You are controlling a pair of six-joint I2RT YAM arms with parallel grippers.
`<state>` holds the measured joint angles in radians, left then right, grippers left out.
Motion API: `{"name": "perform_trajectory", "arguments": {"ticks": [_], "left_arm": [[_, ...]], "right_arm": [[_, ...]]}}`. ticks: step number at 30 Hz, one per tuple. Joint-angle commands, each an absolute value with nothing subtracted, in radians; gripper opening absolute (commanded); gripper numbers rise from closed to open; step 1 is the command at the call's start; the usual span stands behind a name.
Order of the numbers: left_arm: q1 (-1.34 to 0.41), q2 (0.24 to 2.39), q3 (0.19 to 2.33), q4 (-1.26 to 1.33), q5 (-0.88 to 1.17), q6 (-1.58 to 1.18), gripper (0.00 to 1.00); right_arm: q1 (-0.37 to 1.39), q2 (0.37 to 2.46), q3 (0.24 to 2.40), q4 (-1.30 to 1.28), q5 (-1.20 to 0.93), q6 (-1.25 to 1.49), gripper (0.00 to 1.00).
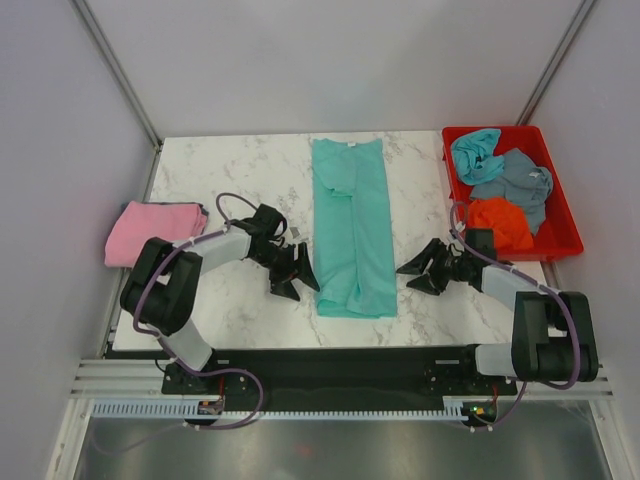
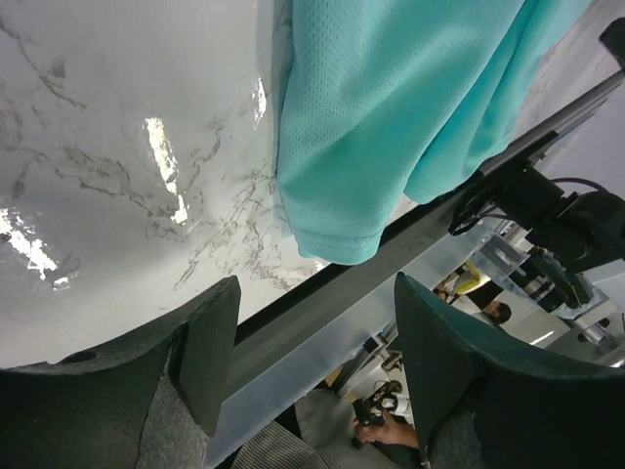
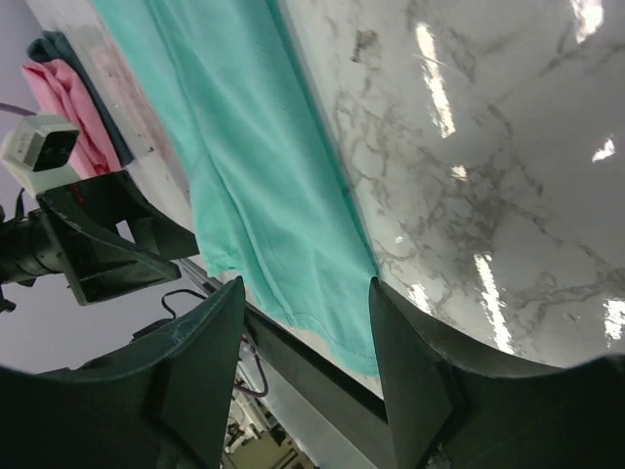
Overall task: Fold and stack the t-shirts
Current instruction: Fold the tshirt
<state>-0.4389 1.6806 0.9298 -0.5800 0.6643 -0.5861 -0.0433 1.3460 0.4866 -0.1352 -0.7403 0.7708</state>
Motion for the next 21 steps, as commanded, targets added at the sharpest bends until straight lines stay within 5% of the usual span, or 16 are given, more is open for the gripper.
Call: {"name": "perform_trajectory", "arguments": {"ticks": [1, 21], "left_arm": [[-0.434, 1.672, 0.905, -0.463, 0.687, -0.675, 0.72], [-0.445, 1.758, 0.851, -0.42, 0.686, -0.735, 0.63]], "right_arm": [[-0.026, 1.382, 0.495, -0.231, -0.683, 0.75, 0.63], [0.132, 1.483, 0.471, -0.238, -0.621, 0.772, 0.63]]}}
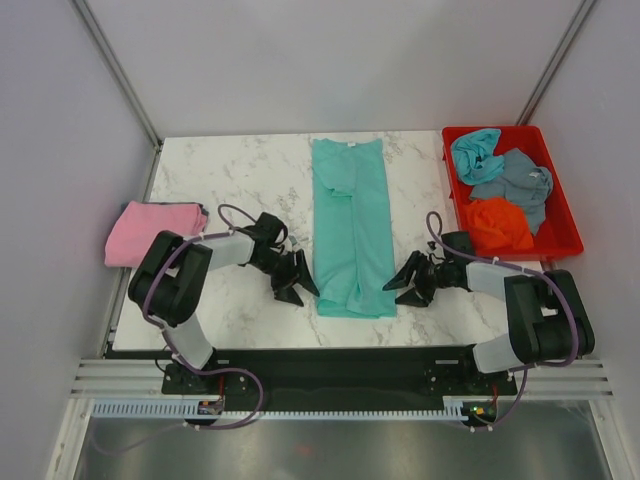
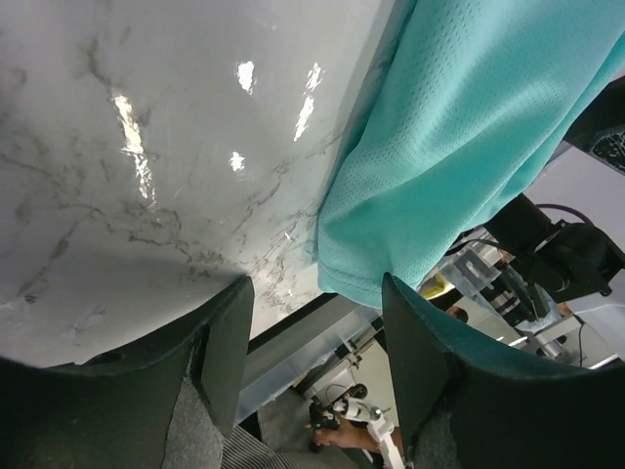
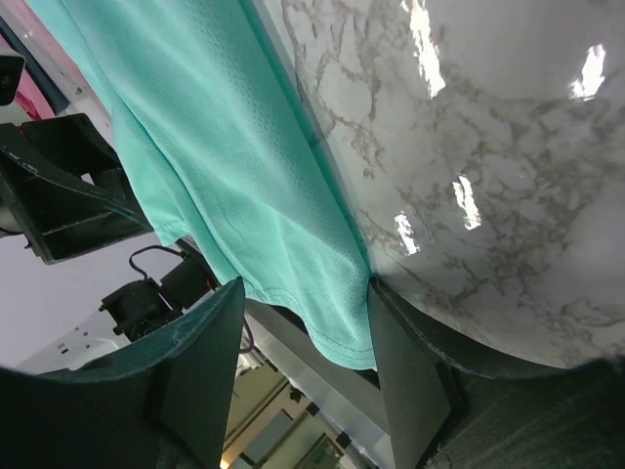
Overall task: Fold and stack the t-shirts
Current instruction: Fold the tshirt
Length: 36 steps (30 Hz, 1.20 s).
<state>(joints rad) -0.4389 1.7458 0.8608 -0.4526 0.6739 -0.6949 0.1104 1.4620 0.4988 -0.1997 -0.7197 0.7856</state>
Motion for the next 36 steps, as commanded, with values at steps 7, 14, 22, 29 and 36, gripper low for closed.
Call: {"name": "perform_trajectory", "arguments": {"ticks": [7, 14, 22, 29, 36], "left_arm": [[-0.466, 1.786, 0.853, -0.393, 0.696, -0.755, 0.61], [-0.502, 1.796, 0.856, -0.383, 0.698, -0.759, 0.55], [-0.506, 1.773, 0.804, -0.361, 0.707, -0.764, 0.27], [-0.508, 1.769, 0.798, -0.344, 0.727, -0.772, 0.06], [-0.508, 1.744, 0.781, -0.342, 0.727, -0.767, 0.02]], "right_arm": [[0.175, 1.476, 0.462, -0.258, -0.615, 0.773, 0.62], [0.222, 1.48, 0.45, -0.285, -0.597, 0.755, 0.62], [0.316, 1.463, 0.426, -0.233, -0.586, 0.781, 0.59], [0.37, 1.494, 0.431, -0.213, -0.552, 0.787, 0.55], [0.374, 1.537, 0.448, -0.176, -0.545, 0.787, 0.44]]}}
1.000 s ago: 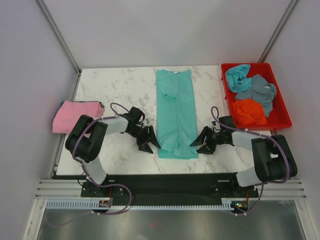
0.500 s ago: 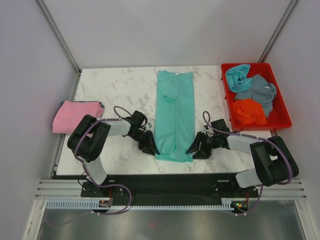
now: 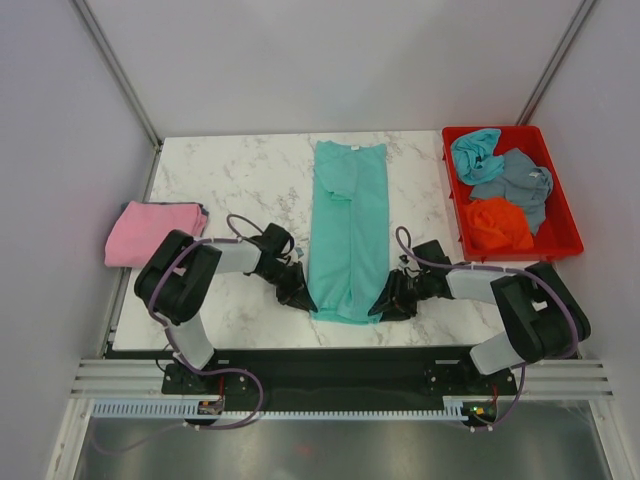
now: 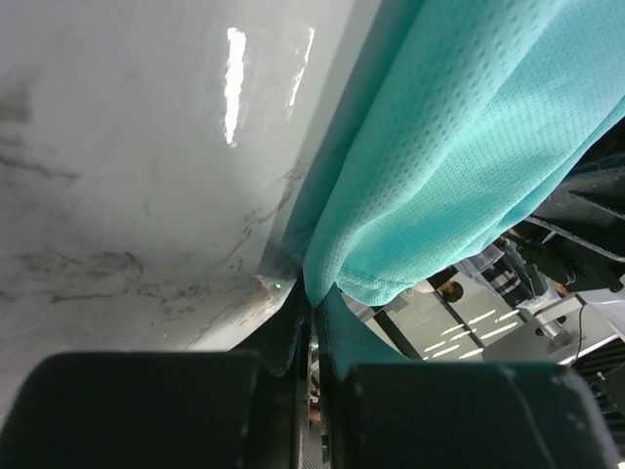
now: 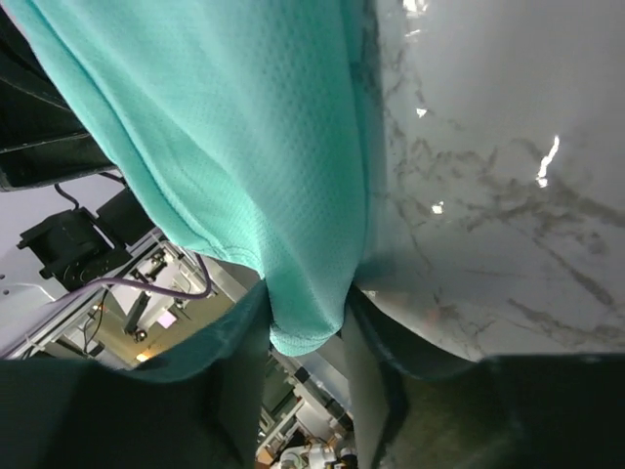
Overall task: Fold and stack the t-shirts
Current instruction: Fold the tshirt
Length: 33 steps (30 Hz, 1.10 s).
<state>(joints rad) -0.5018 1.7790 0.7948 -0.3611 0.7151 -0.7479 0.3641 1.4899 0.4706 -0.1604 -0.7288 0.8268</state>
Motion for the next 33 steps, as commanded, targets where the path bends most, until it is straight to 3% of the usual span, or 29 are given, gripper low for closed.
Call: {"name": "perform_trajectory", "arguments": {"ticks": [1, 8, 19, 33], "left_arm": [[-0.508, 1.741, 0.776, -0.341, 0.727, -0.765, 0.02], [-0.508, 1.706, 0.788, -0.342, 0.739, -0.75, 0.02], [-0.5, 1.562, 0.867, -0.413, 0.713, -0.655, 0.02], [-0.402, 1.633, 1.08, -0.454, 0.67, -0.543, 0.02]], "right_arm": [[0.373, 1.537, 0.448, -0.175, -0.545, 0.787, 0.42], [0.359, 1.49, 0.465, -0.129, -0.545, 0.756, 0.0], [0.199, 1.273, 0.58, -0.251, -0.615, 0.652, 0.0], [0.143, 1.334, 0.822, -0.212, -0.62, 0.632, 0.0]]}}
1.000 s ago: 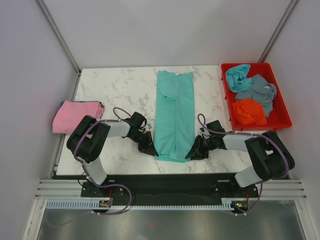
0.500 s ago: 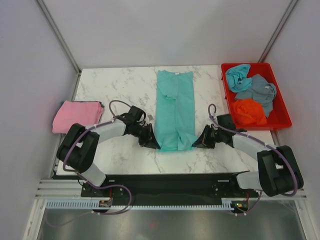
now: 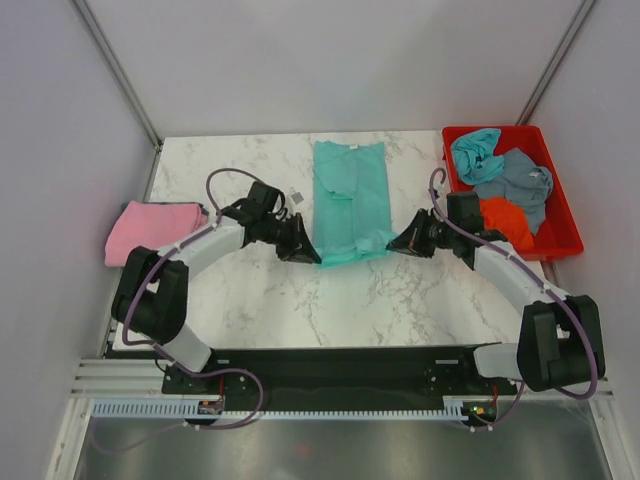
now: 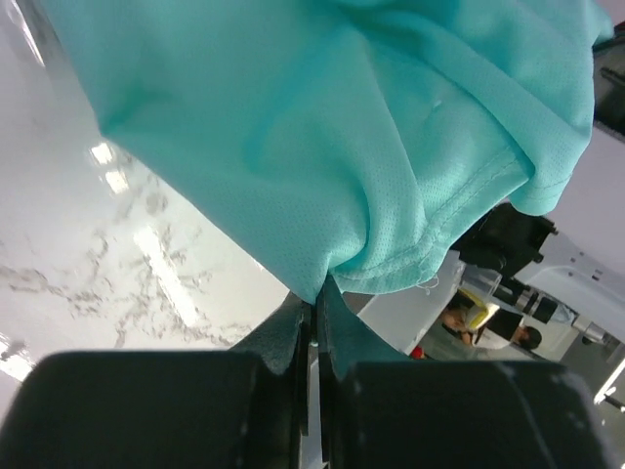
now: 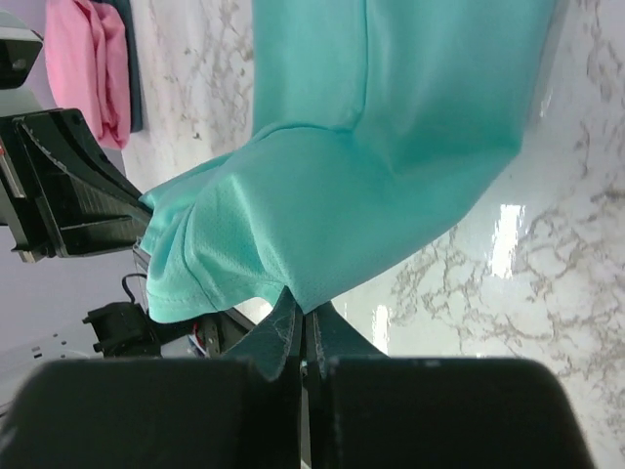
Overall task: Fold and stack the t-shirts
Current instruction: Fold the tshirt
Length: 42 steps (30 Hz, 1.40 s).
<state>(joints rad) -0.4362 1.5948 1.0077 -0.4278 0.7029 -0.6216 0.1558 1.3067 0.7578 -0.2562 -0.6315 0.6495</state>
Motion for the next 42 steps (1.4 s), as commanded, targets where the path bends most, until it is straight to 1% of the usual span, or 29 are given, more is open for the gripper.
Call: {"name": "perform_trajectory", "arguments": {"ticks": [1, 8, 15, 20, 32, 39, 42], "left_arm": [[-0.394, 1.647, 1.098, -0.453, 0.666, -0.535, 0.02], [-0.359, 1.808, 1.302, -0.479, 0.655, -0.462, 0.02], [-0.347, 1.966, 1.515, -0.494, 0.608, -0.411, 0.02], [-0.341, 2.069, 1.664, -0.495, 0.563, -0.38, 0.02], [-0.334, 2.232, 1.853, -0.474, 0.459, -0.342, 0.02], [-0.334, 2.264, 1.876, -0.465, 0.43, -0.333, 0.02], [-0.334, 2.261, 1.882, -0.46, 0.413, -0.336, 0.04]], "right_arm": [[0.144, 1.359, 0.839, -0.184, -0.621, 0.634, 0.0], [0.143, 1.523, 0.925, -0.054, -0.618, 0.649, 0.0], [0.143, 1.744, 1.156, -0.032, -0.597, 0.595, 0.0], [0.143, 1.842, 1.255, -0.025, -0.584, 0.575, 0.0], [0.143, 2.013, 1.39, -0.014, -0.566, 0.551, 0.0], [0.143, 2.066, 1.445, -0.009, -0.557, 0.534, 0.0], [0.144, 2.077, 1.456, -0.006, -0.554, 0.531, 0.0]]}}
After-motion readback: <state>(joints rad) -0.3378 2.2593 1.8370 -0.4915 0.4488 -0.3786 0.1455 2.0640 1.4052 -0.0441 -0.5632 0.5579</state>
